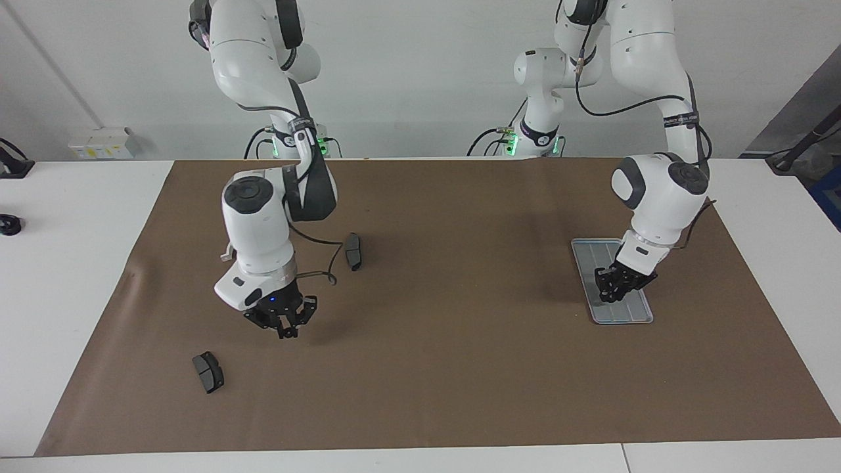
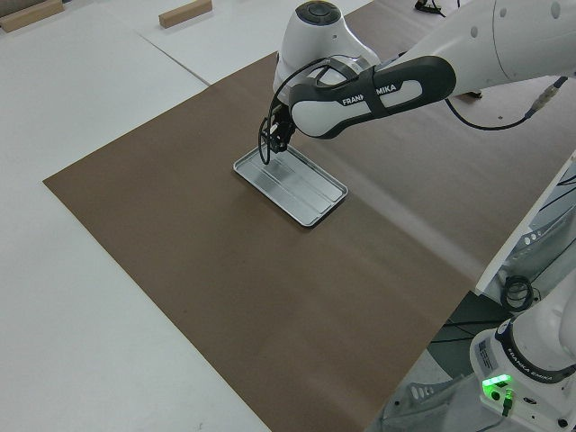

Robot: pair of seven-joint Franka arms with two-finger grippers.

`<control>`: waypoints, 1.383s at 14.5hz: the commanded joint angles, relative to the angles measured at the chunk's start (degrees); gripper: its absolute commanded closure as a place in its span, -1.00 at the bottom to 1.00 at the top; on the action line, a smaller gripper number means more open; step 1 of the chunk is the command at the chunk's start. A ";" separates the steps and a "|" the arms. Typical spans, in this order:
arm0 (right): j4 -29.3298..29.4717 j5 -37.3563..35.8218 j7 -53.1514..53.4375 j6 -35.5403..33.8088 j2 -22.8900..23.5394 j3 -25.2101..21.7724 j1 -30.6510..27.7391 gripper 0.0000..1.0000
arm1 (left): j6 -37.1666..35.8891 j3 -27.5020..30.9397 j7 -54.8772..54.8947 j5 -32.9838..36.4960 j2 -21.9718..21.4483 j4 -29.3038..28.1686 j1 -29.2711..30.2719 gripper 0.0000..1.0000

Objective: Place bearing gear from tray to pile

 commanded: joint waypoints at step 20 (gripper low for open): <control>-7.91 7.66 -3.61 13.01 -0.75 1.16 -3.37 -1.00 | 7.54 0.40 -28.82 5.28 21.20 24.07 -30.28 1.00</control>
